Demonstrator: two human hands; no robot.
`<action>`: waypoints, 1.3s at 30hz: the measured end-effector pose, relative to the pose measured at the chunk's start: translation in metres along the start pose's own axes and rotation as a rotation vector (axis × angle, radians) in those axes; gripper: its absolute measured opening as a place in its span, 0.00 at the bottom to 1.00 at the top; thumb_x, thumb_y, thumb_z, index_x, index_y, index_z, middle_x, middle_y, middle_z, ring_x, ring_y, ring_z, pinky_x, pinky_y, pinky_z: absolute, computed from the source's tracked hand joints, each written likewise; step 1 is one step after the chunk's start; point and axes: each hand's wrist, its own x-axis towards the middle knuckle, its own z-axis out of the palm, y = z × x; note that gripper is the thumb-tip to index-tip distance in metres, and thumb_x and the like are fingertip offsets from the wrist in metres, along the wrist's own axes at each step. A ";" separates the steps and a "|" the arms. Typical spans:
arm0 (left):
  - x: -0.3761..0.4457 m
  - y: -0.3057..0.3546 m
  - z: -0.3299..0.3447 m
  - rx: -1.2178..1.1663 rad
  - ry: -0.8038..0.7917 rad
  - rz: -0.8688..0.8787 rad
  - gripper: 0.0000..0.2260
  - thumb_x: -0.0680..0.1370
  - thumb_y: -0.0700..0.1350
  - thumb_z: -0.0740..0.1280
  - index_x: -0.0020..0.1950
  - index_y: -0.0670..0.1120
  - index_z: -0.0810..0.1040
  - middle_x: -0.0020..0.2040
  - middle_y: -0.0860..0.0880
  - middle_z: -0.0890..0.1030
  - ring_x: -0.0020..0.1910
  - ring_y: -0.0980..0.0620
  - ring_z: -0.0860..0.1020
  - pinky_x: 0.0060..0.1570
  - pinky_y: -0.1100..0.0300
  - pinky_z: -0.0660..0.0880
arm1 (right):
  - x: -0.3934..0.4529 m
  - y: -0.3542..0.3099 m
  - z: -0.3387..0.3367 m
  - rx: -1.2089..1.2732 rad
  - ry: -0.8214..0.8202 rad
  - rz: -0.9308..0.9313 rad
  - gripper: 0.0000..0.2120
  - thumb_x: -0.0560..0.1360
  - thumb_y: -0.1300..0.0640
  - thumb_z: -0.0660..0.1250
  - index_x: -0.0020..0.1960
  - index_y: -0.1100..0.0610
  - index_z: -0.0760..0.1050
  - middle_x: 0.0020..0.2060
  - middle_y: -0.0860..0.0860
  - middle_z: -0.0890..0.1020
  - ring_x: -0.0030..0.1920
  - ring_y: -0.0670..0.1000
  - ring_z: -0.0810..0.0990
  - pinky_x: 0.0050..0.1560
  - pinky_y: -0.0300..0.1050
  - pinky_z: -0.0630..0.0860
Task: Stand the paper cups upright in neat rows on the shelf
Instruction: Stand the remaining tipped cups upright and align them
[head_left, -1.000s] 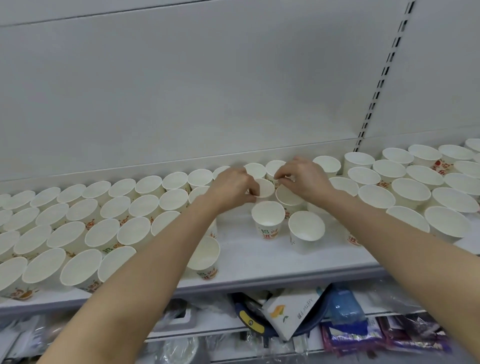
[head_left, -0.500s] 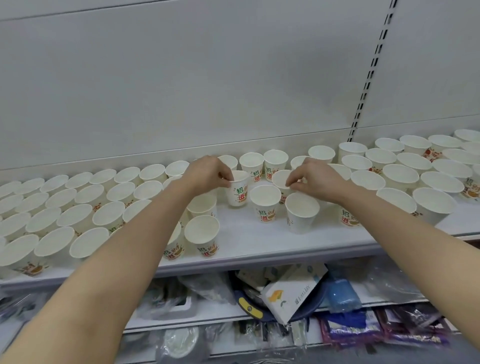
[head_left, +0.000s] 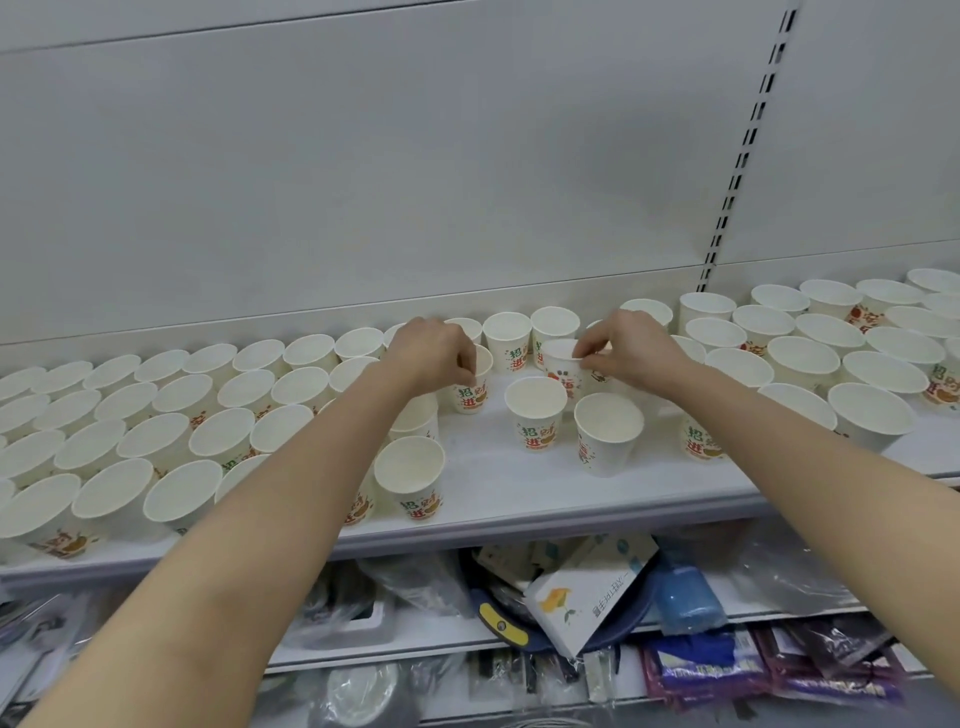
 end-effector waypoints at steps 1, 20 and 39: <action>0.000 0.000 0.000 0.008 -0.010 -0.002 0.03 0.72 0.50 0.72 0.43 0.53 0.84 0.40 0.55 0.83 0.42 0.52 0.78 0.31 0.61 0.60 | 0.003 -0.001 0.001 0.025 0.018 0.012 0.05 0.70 0.60 0.72 0.44 0.52 0.84 0.41 0.49 0.85 0.43 0.50 0.80 0.46 0.47 0.76; -0.007 -0.003 -0.003 0.016 0.005 0.002 0.04 0.73 0.50 0.72 0.46 0.54 0.83 0.42 0.56 0.82 0.46 0.53 0.77 0.35 0.61 0.66 | 0.028 -0.024 0.039 -0.204 -0.036 -0.180 0.05 0.72 0.50 0.69 0.45 0.48 0.83 0.43 0.52 0.78 0.47 0.53 0.77 0.38 0.43 0.68; -0.048 0.078 0.018 -0.577 0.095 -0.161 0.05 0.69 0.49 0.78 0.40 0.53 0.83 0.49 0.55 0.82 0.50 0.54 0.78 0.52 0.52 0.75 | -0.112 0.006 0.031 0.257 0.332 -0.028 0.11 0.63 0.53 0.80 0.44 0.51 0.83 0.48 0.44 0.82 0.52 0.47 0.75 0.57 0.26 0.60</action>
